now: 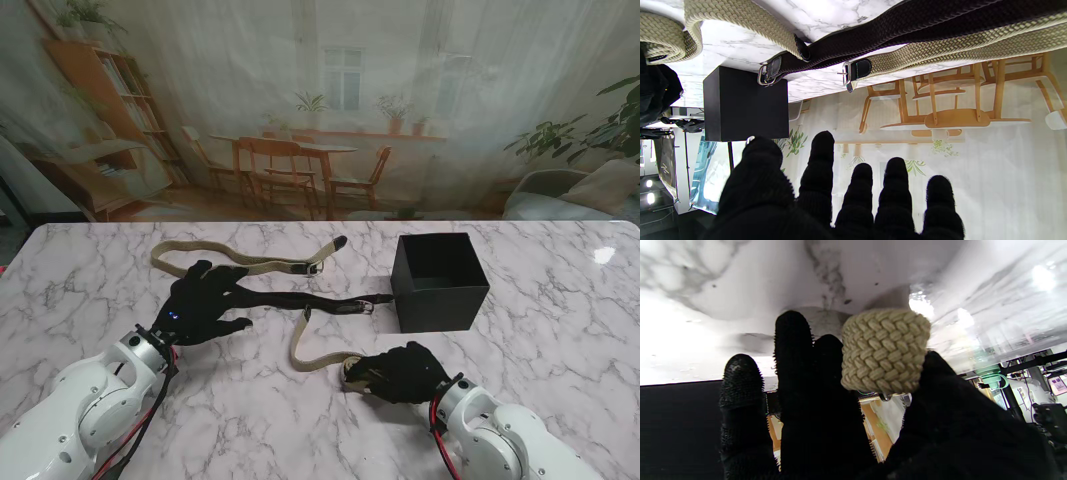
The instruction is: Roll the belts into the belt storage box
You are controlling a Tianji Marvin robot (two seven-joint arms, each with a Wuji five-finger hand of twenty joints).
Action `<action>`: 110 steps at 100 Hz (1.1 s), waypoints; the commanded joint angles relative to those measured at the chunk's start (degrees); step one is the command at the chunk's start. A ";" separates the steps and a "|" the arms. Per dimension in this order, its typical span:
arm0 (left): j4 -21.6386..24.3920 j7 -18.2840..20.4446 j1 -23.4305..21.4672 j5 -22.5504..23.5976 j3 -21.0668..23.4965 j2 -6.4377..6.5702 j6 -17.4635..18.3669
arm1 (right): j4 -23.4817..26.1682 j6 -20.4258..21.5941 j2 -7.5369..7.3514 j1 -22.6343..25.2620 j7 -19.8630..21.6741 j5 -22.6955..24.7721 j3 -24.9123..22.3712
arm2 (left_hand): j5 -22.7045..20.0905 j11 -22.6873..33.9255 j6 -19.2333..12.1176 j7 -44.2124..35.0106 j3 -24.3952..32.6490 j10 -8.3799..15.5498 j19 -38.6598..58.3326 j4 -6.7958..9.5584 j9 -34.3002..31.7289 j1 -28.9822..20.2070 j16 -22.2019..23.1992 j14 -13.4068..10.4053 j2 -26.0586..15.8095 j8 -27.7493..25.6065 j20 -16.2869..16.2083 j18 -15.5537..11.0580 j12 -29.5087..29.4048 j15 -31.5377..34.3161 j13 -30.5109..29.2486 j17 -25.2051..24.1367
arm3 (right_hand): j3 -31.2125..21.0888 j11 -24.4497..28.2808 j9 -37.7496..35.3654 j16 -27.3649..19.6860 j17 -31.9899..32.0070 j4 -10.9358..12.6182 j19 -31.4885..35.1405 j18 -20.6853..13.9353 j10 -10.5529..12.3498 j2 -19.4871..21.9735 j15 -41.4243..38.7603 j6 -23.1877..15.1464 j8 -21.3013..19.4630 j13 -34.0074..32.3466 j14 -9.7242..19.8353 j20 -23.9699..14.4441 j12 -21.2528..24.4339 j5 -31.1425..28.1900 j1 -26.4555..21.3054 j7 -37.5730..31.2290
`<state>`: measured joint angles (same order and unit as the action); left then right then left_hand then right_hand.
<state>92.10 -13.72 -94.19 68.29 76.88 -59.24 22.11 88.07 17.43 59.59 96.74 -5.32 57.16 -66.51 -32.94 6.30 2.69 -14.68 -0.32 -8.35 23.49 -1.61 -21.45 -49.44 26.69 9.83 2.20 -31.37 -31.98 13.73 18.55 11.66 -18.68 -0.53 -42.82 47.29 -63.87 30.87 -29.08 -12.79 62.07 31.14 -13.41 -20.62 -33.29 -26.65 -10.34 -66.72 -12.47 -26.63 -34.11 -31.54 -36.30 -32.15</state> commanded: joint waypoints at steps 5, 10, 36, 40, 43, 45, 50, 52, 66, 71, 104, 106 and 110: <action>-0.17 0.50 0.05 0.05 -0.18 -0.09 0.08 | -0.71 0.24 0.21 1.31 0.81 -1.39 -0.19 | 1.34 -0.77 1.05 0.38 -1.23 -0.45 -1.78 0.78 2.35 -0.30 0.25 0.49 -2.47 0.54 0.58 1.72 -0.47 -1.24 0.28 -1.06 | -10.01 6.67 1.30 -2.83 1.57 7.09 -1.35 3.51 11.00 7.93 4.86 -5.63 -6.55 0.18 4.68 -0.27 -2.53 -7.19 -12.83 -11.88; -0.19 0.46 0.05 0.02 -0.18 -0.10 0.10 | -0.51 -0.21 0.40 1.55 0.81 -2.34 -0.26 | 1.37 -0.77 1.05 0.40 -1.23 -0.48 -1.75 0.79 2.36 -0.32 0.25 0.52 -2.47 0.55 0.57 1.78 -0.48 -1.27 0.35 -1.03 | -9.14 6.83 1.07 -2.62 1.65 7.00 -1.40 3.08 11.35 8.32 4.57 -3.05 -5.29 0.01 4.78 -0.57 -2.44 -0.23 -12.60 -7.87; -0.32 0.69 0.26 -0.10 -0.41 -0.09 0.14 | -0.50 -0.95 0.34 1.79 0.80 -1.77 -0.50 | 1.44 -0.69 1.06 0.42 -1.22 -0.42 -1.68 0.80 2.27 -0.32 0.30 0.51 -2.49 0.58 0.56 1.81 -0.46 -1.21 0.18 -1.03 | -10.51 4.76 -0.69 -2.56 -0.72 7.04 0.70 2.26 10.97 6.47 4.09 -0.38 0.07 -0.78 4.38 -1.08 -0.56 8.43 -11.78 -0.50; -0.33 0.77 0.30 -0.13 -0.46 -0.09 0.14 | -0.56 -0.64 0.30 1.72 0.82 -1.62 -0.49 | 1.44 -0.71 1.01 0.42 -1.24 -0.42 -1.68 0.79 2.32 -0.29 0.31 0.57 -2.49 0.58 0.56 1.81 -0.46 -1.19 0.14 -1.04 | -10.53 4.91 -0.23 -2.63 -0.41 7.03 0.38 2.63 10.96 6.90 4.28 -1.57 -1.19 -0.58 4.39 -0.98 -0.85 3.43 -12.13 -2.94; -0.34 0.83 0.32 -0.15 -0.49 -0.08 0.15 | -0.25 -0.48 0.21 1.82 1.70 -1.74 -0.67 | 1.40 -0.69 1.01 0.40 -1.24 -0.46 -1.65 0.79 2.28 -0.29 0.32 0.45 -2.48 0.57 0.55 1.87 -0.46 -1.17 0.08 -0.98 | -10.66 4.92 0.44 -2.74 0.31 7.06 -0.17 3.07 10.76 7.27 4.63 -3.04 -2.88 -0.05 4.15 -0.86 -1.10 -1.42 -12.47 -6.10; -0.35 0.86 0.34 -0.16 -0.51 -0.08 0.15 | -0.14 -0.33 0.18 1.88 2.07 -1.88 -0.76 | 1.42 -0.70 1.02 0.41 -1.21 -0.47 -1.65 0.80 2.31 -0.36 0.31 0.53 -2.47 0.58 0.55 1.86 -0.46 -1.18 0.10 -1.01 | -10.69 5.17 0.75 -2.79 0.57 7.04 -0.36 3.16 10.75 7.34 4.78 -3.61 -3.75 0.14 4.15 -0.86 -1.32 -2.60 -12.55 -7.65; -0.37 0.89 0.38 -0.19 -0.55 -0.08 0.16 | -0.24 0.20 0.22 1.80 1.98 -2.22 -0.74 | 1.41 -0.69 1.00 0.41 -1.22 -0.38 -1.66 0.79 2.33 -0.34 0.32 0.57 -2.50 0.58 0.56 1.85 -0.46 -1.18 0.09 -1.05 | -11.11 5.78 1.03 -2.70 1.05 7.07 -0.73 3.49 10.54 7.12 4.78 -4.81 -6.84 0.25 4.34 -1.04 -1.86 -8.60 -12.69 -13.31; -0.38 0.89 0.39 -0.19 -0.56 -0.08 0.16 | 0.03 0.21 0.16 1.88 2.57 -2.30 -0.86 | 1.37 -0.68 0.97 0.39 -1.21 -0.43 -1.67 0.79 2.31 -0.38 0.32 0.58 -2.48 0.57 0.57 1.86 -0.46 -1.18 0.10 -1.06 | -11.38 5.84 1.04 -2.70 1.33 7.10 -0.95 3.55 10.44 6.85 4.82 -4.16 -7.47 0.38 4.22 -1.04 -1.93 -11.47 -12.70 -14.74; -0.44 0.82 0.45 -0.22 -0.60 -0.09 0.13 | -0.17 -0.02 0.21 1.75 2.25 -2.23 -0.66 | 1.39 -0.68 0.94 0.38 -1.21 -0.48 -1.66 0.79 2.35 -0.37 0.33 0.53 -2.53 0.57 0.58 1.83 -0.47 -1.19 0.09 -1.07 | -11.99 5.16 1.12 -2.81 2.02 6.98 -1.67 3.38 10.86 6.61 5.34 -0.06 -8.44 1.18 4.46 -1.26 -1.74 -18.76 -12.49 -14.61; -0.44 0.81 0.45 -0.20 -0.60 -0.09 0.14 | -0.27 -0.17 0.28 1.72 1.90 -2.44 -0.57 | 1.40 -0.68 0.90 0.38 -1.23 -0.47 -1.66 0.78 2.34 -0.38 0.33 0.53 -2.54 0.58 0.58 1.80 -0.47 -1.19 0.09 -1.07 | -11.70 4.92 1.06 -2.80 2.01 6.94 -1.65 3.18 11.13 6.85 5.36 0.85 -8.94 1.16 4.60 -1.39 -1.67 -19.36 -12.45 -14.13; -0.50 0.78 0.50 -0.19 -0.66 -0.08 0.12 | -0.52 0.32 0.18 1.96 1.35 -1.56 -0.94 | 1.41 -0.68 1.12 0.38 -1.28 -0.53 -1.66 0.77 2.41 -0.24 0.33 0.56 -2.53 0.59 0.60 1.78 -0.47 -1.24 0.19 -1.08 | -12.69 -3.65 -4.59 -3.16 2.57 4.14 -0.41 -2.45 11.31 -5.69 6.91 23.30 -2.11 0.81 6.17 0.29 4.10 -10.53 11.06 -7.01; -0.49 0.81 0.50 -0.20 -0.67 -0.08 0.12 | -0.45 0.42 0.15 2.01 1.57 -1.59 -1.01 | 1.46 -0.67 1.10 0.40 -1.28 -0.44 -1.66 0.77 2.38 -0.21 0.34 0.56 -2.53 0.60 0.60 1.80 -0.47 -1.21 0.14 -1.08 | -11.93 -4.14 -4.40 -3.20 2.92 6.35 -0.48 -2.53 11.19 -5.64 7.17 24.35 -4.45 1.08 6.05 0.31 4.22 -10.34 14.14 -4.54; -0.49 0.85 0.51 -0.20 -0.68 -0.08 0.12 | -0.27 0.60 0.08 2.13 1.98 -1.53 -1.15 | 1.49 -0.67 1.11 0.42 -1.24 -0.46 -1.66 0.79 2.38 -0.24 0.34 0.55 -2.59 0.61 0.61 1.84 -0.47 -1.22 0.13 -1.09 | -10.12 -4.60 -4.19 -3.27 3.44 7.17 -0.61 -2.70 10.93 -5.72 7.52 24.96 -5.97 1.45 5.84 0.25 4.27 -8.50 16.15 -2.08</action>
<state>91.77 -13.76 -93.78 68.16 76.43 -59.25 22.14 88.73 17.80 59.94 97.94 -4.52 55.50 -67.66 -32.94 6.30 2.69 -14.68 -0.32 -8.35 23.49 -1.61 -21.45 -49.42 26.69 9.83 2.20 -31.37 -31.98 13.73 18.55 11.66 -18.68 -0.53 -52.30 44.21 -66.35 30.96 -26.93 -8.25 60.98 29.06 -11.36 -25.32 -33.32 -14.21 -13.05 -66.20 -11.02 -27.08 -30.46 -41.45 -23.91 -34.27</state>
